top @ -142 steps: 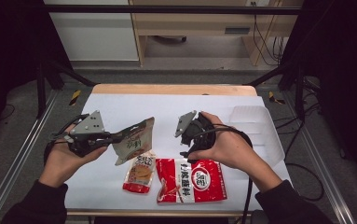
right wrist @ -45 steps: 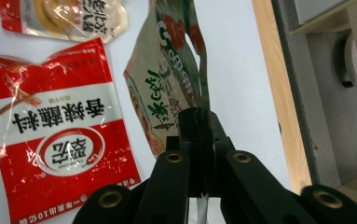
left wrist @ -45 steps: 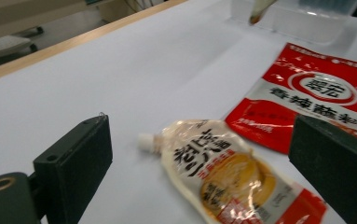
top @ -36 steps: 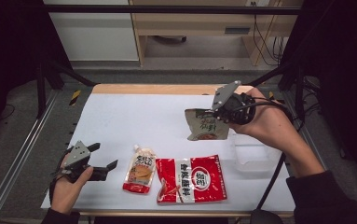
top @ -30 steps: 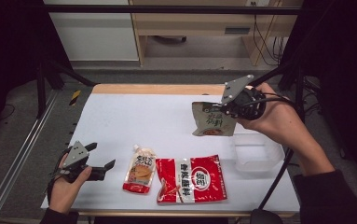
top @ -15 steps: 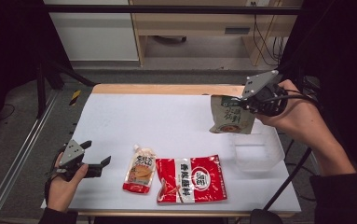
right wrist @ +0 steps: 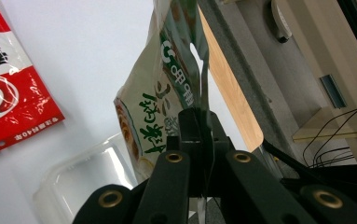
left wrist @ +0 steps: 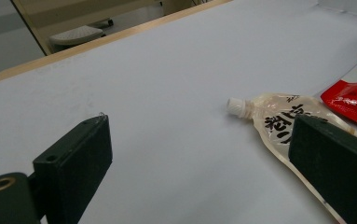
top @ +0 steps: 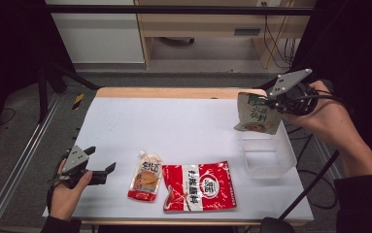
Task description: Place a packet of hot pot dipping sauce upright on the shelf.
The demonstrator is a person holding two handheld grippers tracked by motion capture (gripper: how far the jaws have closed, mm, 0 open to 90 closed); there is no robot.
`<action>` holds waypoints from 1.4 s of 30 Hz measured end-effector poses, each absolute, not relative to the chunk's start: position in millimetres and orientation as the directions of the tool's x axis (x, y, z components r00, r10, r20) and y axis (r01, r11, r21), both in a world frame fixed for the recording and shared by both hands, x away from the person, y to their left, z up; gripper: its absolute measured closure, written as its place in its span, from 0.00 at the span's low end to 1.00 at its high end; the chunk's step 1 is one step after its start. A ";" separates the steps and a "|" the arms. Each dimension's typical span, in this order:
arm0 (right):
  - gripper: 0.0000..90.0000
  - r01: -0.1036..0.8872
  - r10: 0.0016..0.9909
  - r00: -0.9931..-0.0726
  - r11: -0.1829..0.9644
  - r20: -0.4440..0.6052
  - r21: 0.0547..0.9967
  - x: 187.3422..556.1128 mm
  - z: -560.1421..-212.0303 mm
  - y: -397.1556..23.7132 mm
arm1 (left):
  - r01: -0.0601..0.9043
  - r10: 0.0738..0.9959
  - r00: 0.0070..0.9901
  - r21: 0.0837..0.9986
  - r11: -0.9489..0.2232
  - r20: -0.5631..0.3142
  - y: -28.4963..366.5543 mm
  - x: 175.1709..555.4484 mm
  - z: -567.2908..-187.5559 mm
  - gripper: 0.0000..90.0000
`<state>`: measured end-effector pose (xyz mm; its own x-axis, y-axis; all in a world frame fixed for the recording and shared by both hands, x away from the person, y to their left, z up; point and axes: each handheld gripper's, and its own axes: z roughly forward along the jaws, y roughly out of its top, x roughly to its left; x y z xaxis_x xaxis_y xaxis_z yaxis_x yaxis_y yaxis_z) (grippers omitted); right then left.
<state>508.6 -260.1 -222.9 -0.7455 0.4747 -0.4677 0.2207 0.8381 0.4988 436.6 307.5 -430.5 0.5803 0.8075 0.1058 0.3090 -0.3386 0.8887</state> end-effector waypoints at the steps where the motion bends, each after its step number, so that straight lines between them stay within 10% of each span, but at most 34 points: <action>1: 1.00 0.225 0.478 -0.744 0.837 -0.466 0.499 509.9 -223.3 -261.6 | 0.310 0.807 0.580 0.888 -0.340 0.107 307.3 436.5 -430.7 0.07; 42: 1.00 0.252 0.521 -0.691 0.824 -0.501 0.508 544.3 -234.2 -277.1 | 0.309 0.797 0.588 0.872 -0.379 0.137 301.7 437.4 -432.9 0.07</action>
